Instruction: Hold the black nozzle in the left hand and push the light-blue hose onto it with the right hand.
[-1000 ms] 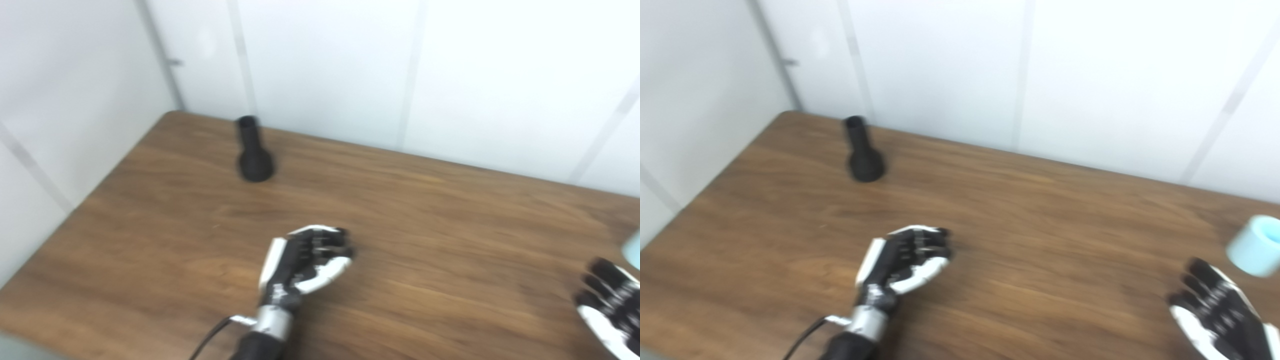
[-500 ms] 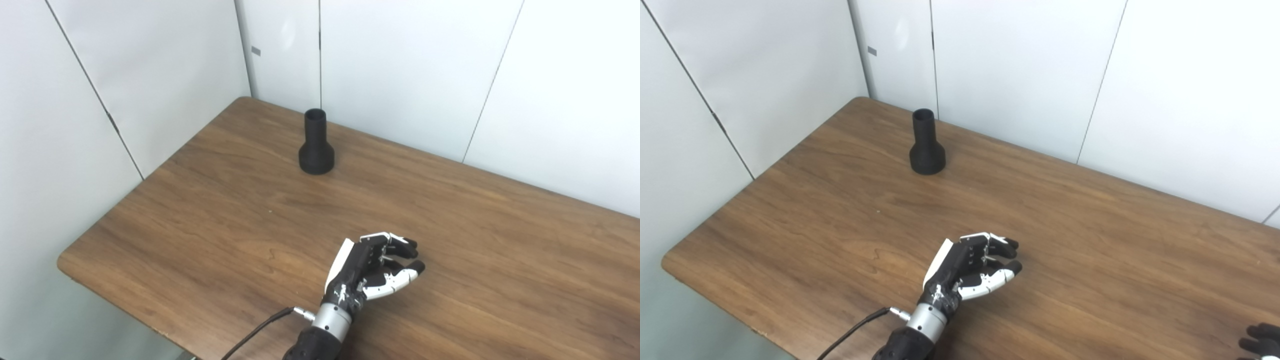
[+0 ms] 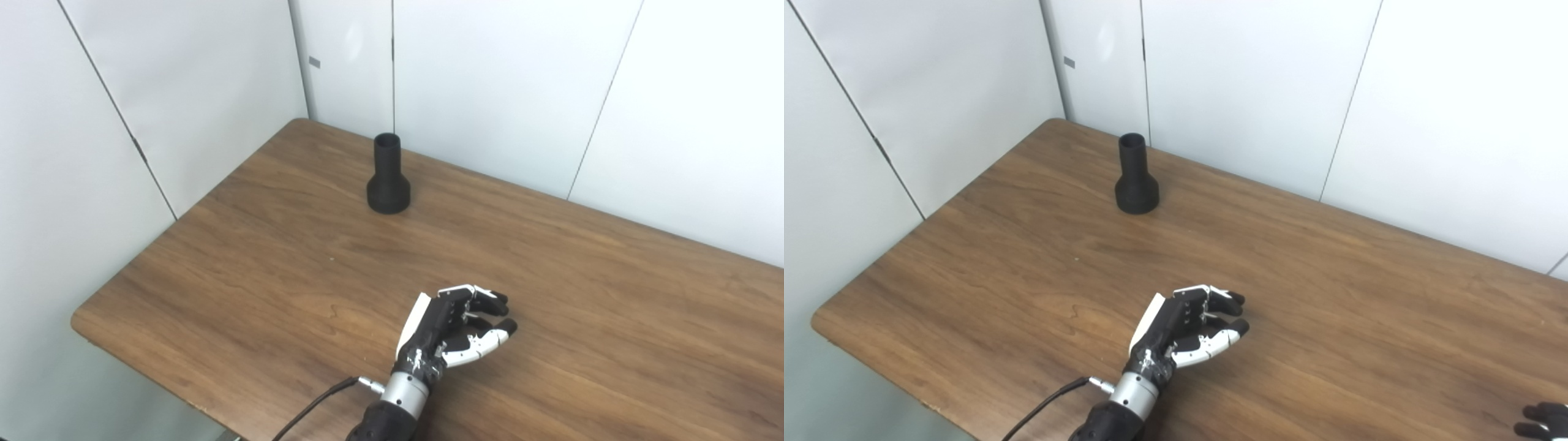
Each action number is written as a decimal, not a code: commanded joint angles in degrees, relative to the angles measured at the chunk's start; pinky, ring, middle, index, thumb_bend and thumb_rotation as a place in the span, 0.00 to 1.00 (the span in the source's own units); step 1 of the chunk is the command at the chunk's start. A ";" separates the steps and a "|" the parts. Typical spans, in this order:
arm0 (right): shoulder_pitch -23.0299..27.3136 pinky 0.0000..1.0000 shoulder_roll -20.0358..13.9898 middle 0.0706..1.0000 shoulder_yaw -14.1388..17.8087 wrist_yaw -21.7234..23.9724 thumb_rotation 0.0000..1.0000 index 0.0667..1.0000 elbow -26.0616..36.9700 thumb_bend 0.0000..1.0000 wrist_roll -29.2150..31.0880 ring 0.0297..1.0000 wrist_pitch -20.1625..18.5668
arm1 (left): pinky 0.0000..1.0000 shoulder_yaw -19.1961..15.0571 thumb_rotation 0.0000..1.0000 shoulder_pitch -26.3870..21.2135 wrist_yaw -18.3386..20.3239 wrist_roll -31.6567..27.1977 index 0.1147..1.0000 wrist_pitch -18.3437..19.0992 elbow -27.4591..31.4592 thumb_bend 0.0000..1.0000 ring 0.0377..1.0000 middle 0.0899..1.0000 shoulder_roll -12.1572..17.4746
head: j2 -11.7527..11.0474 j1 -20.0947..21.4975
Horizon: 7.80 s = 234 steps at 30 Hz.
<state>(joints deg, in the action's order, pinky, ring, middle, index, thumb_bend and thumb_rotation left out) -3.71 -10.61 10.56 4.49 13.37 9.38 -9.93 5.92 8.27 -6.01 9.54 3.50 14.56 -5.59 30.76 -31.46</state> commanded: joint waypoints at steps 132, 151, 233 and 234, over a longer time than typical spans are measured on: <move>2.90 0.39 -0.45 0.56 -0.80 -0.53 0.62 0.50 -3.40 0.78 -4.11 0.53 4.79 | 0.91 -16.93 0.42 -24.84 -5.94 5.51 1.00 -0.01 -26.40 1.00 0.96 0.96 26.54 | -2.85 2.35; 2.69 0.40 -0.76 0.55 -0.67 -0.22 0.62 0.50 -3.55 0.78 -3.87 0.53 4.92 | 0.89 -13.35 0.42 -28.48 -1.30 6.61 1.00 5.81 -30.46 1.00 0.94 0.96 30.43 | -2.69 2.55; 1.30 0.43 -1.69 0.57 0.65 0.24 0.57 0.52 -1.43 0.74 -2.59 0.56 3.48 | 0.82 5.23 0.32 -37.83 -0.80 18.66 0.90 -1.61 -57.69 1.00 0.90 0.92 36.94 | -0.72 4.99; 1.28 0.43 -1.71 0.57 0.70 0.28 0.57 0.52 -1.22 0.73 -2.39 0.56 3.23 | 0.81 5.85 0.34 -37.81 -0.96 19.44 0.90 -2.05 -57.80 1.00 0.89 0.92 37.17 | -0.49 4.98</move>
<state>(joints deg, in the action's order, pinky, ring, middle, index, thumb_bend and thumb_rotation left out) -3.15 -11.09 10.67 4.63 9.87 6.35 -7.86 10.51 -31.23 -9.41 28.10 -0.96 -40.21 30.82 30.23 -26.54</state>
